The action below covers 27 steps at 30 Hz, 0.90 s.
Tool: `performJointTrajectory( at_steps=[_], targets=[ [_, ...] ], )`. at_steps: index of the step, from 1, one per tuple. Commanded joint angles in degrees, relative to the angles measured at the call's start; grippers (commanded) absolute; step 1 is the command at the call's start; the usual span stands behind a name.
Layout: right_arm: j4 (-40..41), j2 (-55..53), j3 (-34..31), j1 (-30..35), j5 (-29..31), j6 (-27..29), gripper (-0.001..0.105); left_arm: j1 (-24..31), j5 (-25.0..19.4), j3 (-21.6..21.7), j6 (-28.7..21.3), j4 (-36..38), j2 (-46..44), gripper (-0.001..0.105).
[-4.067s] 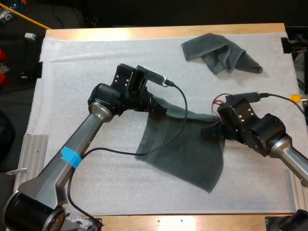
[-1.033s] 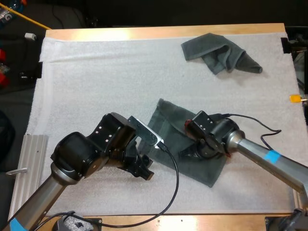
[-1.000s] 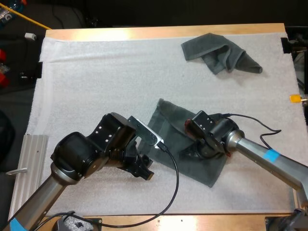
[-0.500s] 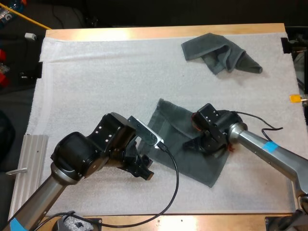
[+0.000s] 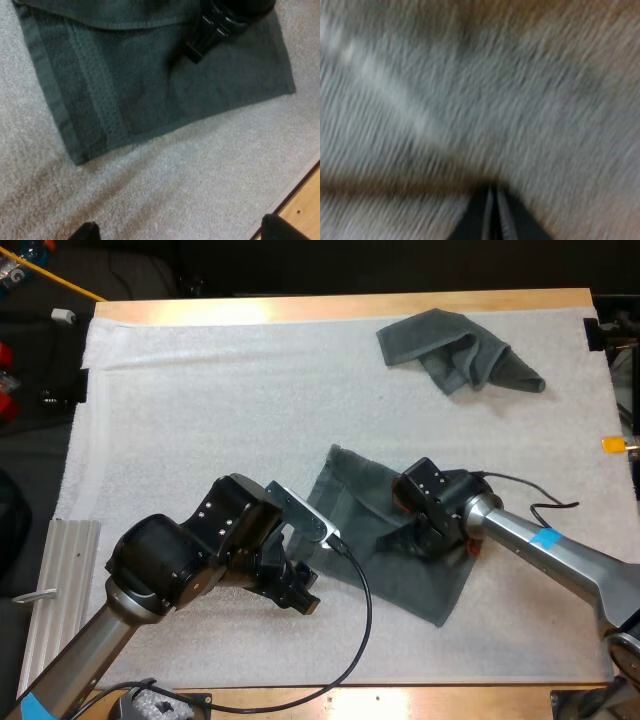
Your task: Pick towel from pile, fold and stack
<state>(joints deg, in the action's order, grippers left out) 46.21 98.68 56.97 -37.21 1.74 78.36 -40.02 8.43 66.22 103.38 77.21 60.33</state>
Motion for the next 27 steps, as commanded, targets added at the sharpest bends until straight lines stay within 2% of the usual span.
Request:
performJointTrajectory(
  at_steps=[1, 13, 18, 22, 27],
  targets=[
    [0.01, 0.64, 0.4, 0.59, 5.22, -0.21, 0.0, -0.27, 0.05, 0.05, 0.68, 0.11, -0.27, 0.061],
    [-4.0, 0.64, 6.72, 6.37, 13.8, -0.12, 0.0, -0.27, 0.37, 0.05, 0.93, 0.11, -0.27, 0.061],
    [-5.68, 0.64, 8.54, 11.6, 13.89, -0.1, 0.0, -0.27, 0.37, 0.05, 1.15, 0.43, -0.27, 0.061],
    [-1.5, 0.53, 11.02, 15.38, 13.89, 0.09, 0.0, -0.27, 0.37, 0.05, 1.15, 0.51, -0.27, 0.061],
    [1.35, -1.49, 12.01, 16.28, 14.13, 2.91, 0.0, -0.27, 0.37, 0.05, 1.15, -0.29, -0.27, 0.061]
  ],
)
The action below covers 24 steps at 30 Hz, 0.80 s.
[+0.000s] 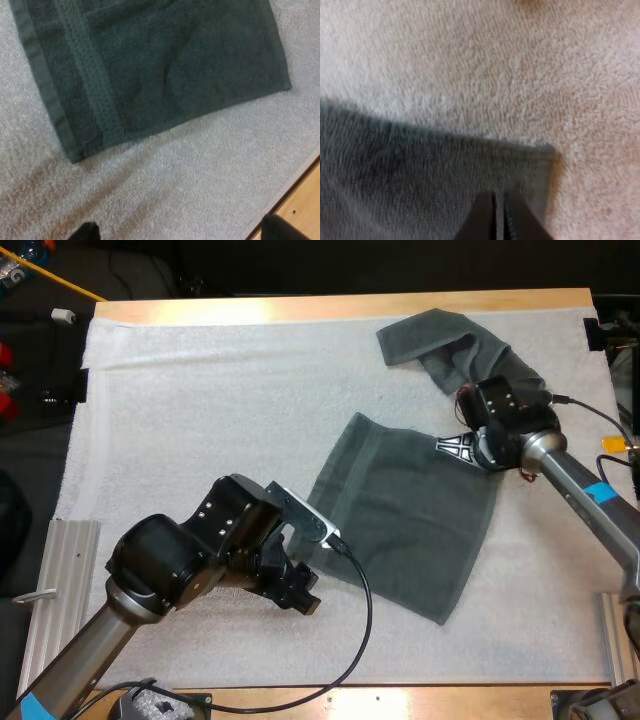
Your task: Pick towel from pile, fold and stack
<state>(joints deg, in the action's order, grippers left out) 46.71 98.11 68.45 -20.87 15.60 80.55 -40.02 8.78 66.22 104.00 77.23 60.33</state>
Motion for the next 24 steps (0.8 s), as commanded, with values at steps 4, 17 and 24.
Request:
performJointTrajectory(
  at_steps=[4, 17, 24],
  targets=[
    [3.57, -4.78, 0.53, -0.46, 0.86, 1.52, 0.0, -0.27, 0.02, 0.05, 0.53, -1.21, -0.27, 0.061],
    [9.75, -20.72, -5.21, -5.4, 0.63, 1.43, 0.0, 9.23, -6.8, 0.05, -0.65, -1.0, -0.27, 0.061],
    [11.02, -32.81, -11.98, -12.94, 0.63, -3.66, 0.0, 15.33, -3.77, 0.05, -5.09, 2.24, -0.27, 0.061]
  ],
)
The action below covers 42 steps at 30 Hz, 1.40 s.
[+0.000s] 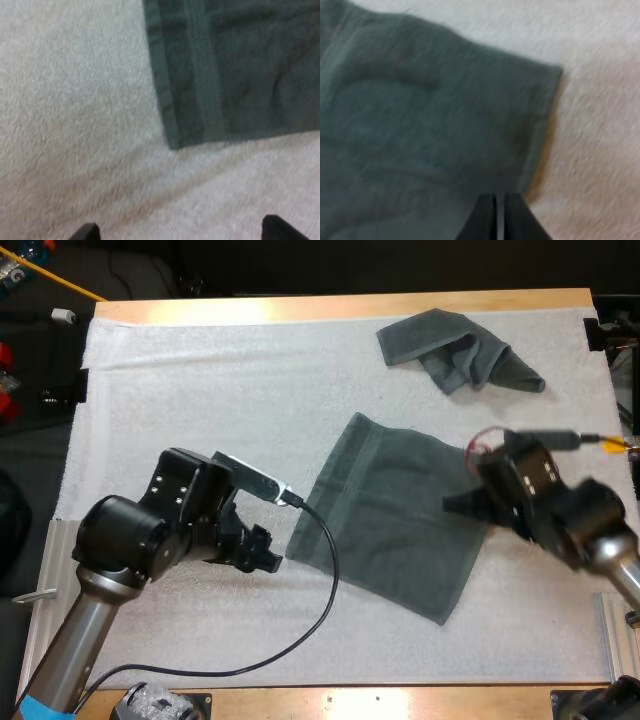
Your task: Pick towel from pile, fold and stack
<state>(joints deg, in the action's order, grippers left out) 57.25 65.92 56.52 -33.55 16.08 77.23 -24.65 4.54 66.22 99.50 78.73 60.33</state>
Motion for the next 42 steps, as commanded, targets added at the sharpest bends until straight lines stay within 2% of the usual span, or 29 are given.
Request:
performJointTrajectory(
  at_steps=[1, 5, 9, 16, 19, 22, 24, 28, 30, 35, 42],
  targets=[
    [1.33, -2.35, -0.83, -1.68, 0.15, -1.9, 0.0, 0.16, 0.47, 0.05, -1.14, 1.15, -0.27, 0.061],
    [5.22, -8.14, -2.3, -7.27, 0.15, -6.42, 0.0, 0.17, 0.47, 0.05, -1.24, 1.21, -0.27, 0.061],
    [10.29, -13.62, -3.49, -15.77, 0.25, -11.7, 0.0, 0.17, 0.62, 0.05, -1.24, 1.21, -0.27, 0.061],
    [15.5, -18.95, -8.06, -32.58, 2.15, -30.69, 0.0, 0.17, 0.81, 0.05, -1.24, 1.21, -0.27, 0.061],
    [15.39, -19.13, -10.57, -36.9, 3.25, -37.07, 0.0, 0.17, 0.81, 0.05, -1.24, 1.21, -0.27, 0.061],
    [14.11, -18.99, -13.51, -39.44, 3.32, -40.7, 0.001, 0.17, 1.69, 0.05, -1.24, 1.21, -0.27, 0.061],
    [12.43, -18.99, -15.26, -39.58, 3.32, -41.45, 0.009, 0.17, 2.81, 0.05, -1.24, 1.21, -0.27, 0.061],
    [7.37, -18.99, -18.3, -39.58, 3.32, -41.48, 0.037, 0.17, 4.9, 0.05, -1.24, 1.21, -0.27, 0.061],
    [5.11, -18.99, -19.91, -39.24, 2.9, -41.89, 0.043, 0.17, 4.92, 0.05, -1.24, 1.21, -0.27, 0.061],
    [-1.81, -18.86, -25.25, -35.79, -0.14, -43.9, 0.043, 0.17, 5.23, 0.05, -1.24, 1.21, -0.27, 0.061],
    [-12.95, -18.86, -31.41, -26.21, -7.53, -44.11, 0.043, 0.17, 5.55, 0.05, -1.24, 1.21, -0.27, 0.061]
  ],
)
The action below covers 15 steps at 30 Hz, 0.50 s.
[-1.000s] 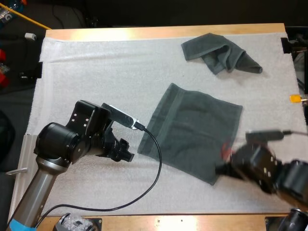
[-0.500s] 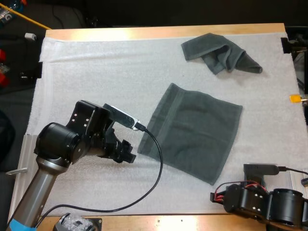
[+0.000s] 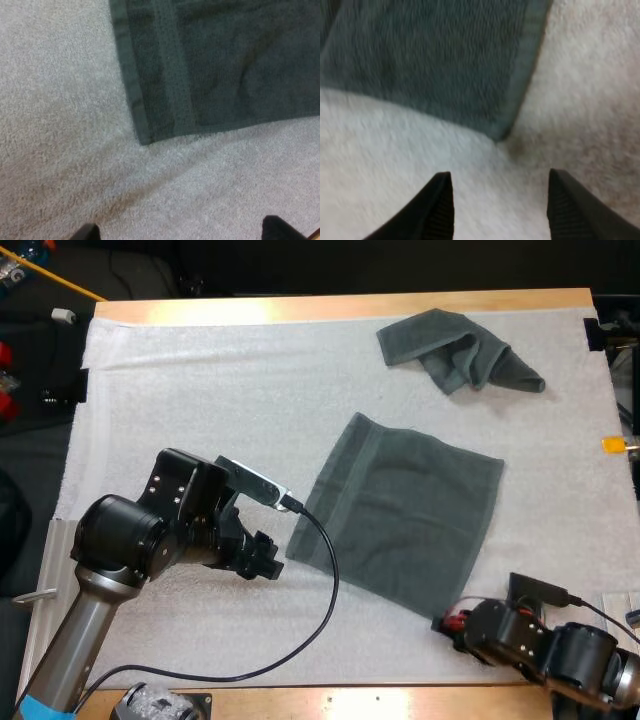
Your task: Pick towel from pile, fold and stack
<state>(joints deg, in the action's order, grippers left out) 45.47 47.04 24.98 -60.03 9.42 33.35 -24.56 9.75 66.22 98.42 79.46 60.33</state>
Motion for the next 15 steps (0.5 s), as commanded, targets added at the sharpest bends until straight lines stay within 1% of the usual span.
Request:
performJointTrajectory(
  at_steps=[1, 6, 10, 15],
  targets=[
    [-3.03, 0.02, -0.54, 1.86, -1.93, -0.23, 0.043, 0.09, 0.33, 0.05, -0.16, 0.47, -0.27, 0.061],
    [-7.82, 0.46, -2.48, 5.7, -5.35, -0.23, 0.043, 0.09, 0.33, 0.05, -0.16, 0.47, -0.27, 0.061],
    [-8.82, 4.34, -2.65, 5.92, -8.42, 0.0, 0.043, 0.09, 0.33, 0.05, -0.06, 0.37, -0.27, 0.061],
    [-12.97, 10.98, -2.65, 5.92, -8.81, 0.6, 0.043, 0.09, 0.33, 0.05, 0.07, 0.36, -0.27, 0.061]
  ],
)
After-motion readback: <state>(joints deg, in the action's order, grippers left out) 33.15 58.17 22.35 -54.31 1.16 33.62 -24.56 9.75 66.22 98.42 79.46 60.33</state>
